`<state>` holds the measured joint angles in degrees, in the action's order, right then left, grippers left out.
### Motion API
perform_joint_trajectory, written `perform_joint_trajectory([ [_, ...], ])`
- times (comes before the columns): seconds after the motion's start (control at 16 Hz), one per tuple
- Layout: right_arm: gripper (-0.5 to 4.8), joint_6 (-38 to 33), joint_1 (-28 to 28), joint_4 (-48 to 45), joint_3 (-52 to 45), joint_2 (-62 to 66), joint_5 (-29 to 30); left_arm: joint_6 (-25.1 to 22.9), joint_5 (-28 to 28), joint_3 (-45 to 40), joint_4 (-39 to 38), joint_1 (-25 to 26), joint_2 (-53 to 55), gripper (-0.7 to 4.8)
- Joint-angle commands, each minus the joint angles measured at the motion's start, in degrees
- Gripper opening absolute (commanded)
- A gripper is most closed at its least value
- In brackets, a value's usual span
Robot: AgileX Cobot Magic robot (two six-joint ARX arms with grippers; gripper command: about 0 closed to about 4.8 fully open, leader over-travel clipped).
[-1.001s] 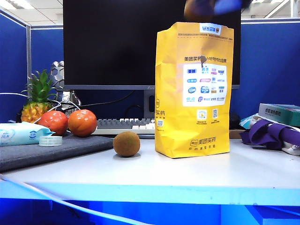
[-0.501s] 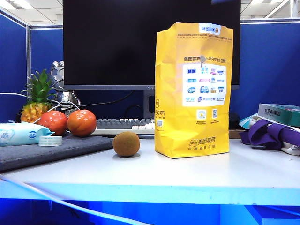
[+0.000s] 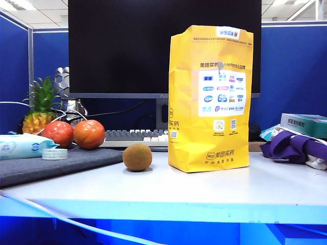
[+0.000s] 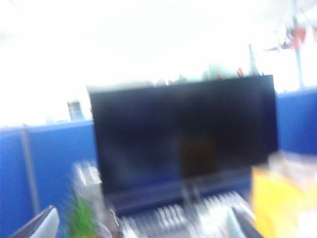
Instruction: Pick up the kiwifruit and throw it into the yellow paper bag.
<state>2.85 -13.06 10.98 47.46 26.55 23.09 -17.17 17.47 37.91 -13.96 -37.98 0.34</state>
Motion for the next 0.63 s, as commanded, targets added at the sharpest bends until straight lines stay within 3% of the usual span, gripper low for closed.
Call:
perform_joint_trajectory([
  [0.06, 4.79, -7.78, -0.72, -12.57, -15.82, -10.19, -2.75, 6.36, -2.86, -5.31, -5.07, 0.07, 0.74, 4.79],
  [0.38, 4.79, -18.84, -0.72, -30.8, -41.33, -13.25, -5.44, 9.11, -1.38, -19.67, 6.19, 0.07, 0.92, 4.79],
  [0.5, 4.79, -19.17, -0.7, -32.37, -45.92, -13.25, -7.52, 9.09, 2.58, -23.54, 6.12, 0.07, 0.92, 4.79],
  [0.63, 4.79, -18.93, -0.68, -32.02, -46.84, -13.25, -8.44, 12.44, 5.6, -25.9, 4.85, 0.07, 0.92, 4.79],
])
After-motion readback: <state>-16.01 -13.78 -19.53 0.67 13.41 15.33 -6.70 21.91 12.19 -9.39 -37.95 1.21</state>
